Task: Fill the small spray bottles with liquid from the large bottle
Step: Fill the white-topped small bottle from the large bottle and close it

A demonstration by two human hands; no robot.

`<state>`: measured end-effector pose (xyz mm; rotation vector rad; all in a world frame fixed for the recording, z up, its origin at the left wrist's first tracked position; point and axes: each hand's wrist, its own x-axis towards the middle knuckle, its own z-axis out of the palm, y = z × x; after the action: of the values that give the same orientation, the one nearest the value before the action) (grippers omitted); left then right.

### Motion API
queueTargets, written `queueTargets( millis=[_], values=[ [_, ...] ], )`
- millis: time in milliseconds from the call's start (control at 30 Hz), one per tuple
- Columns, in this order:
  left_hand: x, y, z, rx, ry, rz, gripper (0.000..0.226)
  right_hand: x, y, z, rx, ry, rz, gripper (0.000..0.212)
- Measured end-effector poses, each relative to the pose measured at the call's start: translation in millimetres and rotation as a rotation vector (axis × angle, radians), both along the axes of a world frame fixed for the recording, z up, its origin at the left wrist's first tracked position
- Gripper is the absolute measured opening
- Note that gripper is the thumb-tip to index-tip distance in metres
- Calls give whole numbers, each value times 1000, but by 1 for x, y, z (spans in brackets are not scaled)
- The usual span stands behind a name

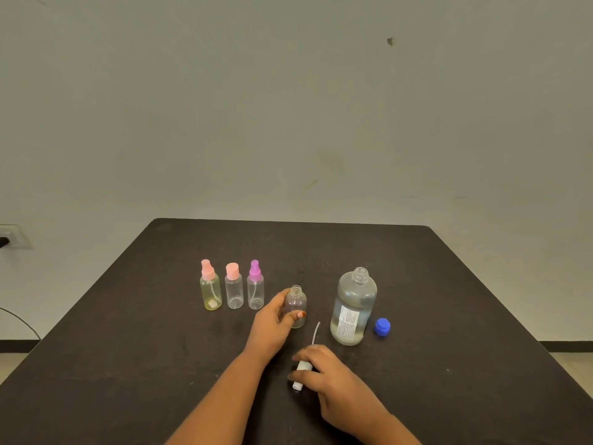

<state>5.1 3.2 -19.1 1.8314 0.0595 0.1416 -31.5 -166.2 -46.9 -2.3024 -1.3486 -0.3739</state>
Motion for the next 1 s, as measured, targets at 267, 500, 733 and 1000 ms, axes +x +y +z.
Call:
queueTargets(
  millis=[267,500,733,1000],
  values=[
    [-2,-1,2,5,2,-1,54,3,0,1,22,52,24,34],
    [-2,-2,3,-14,8,5,53,4,1,1,13,77,8,38],
    [-2,-2,1,-11,-20,3,50,3,-1,5,25,22,-27,40],
    [2,-5,-1,-10,-42,14,40,4,-3,56,530,-256,-335,38]
  ],
)
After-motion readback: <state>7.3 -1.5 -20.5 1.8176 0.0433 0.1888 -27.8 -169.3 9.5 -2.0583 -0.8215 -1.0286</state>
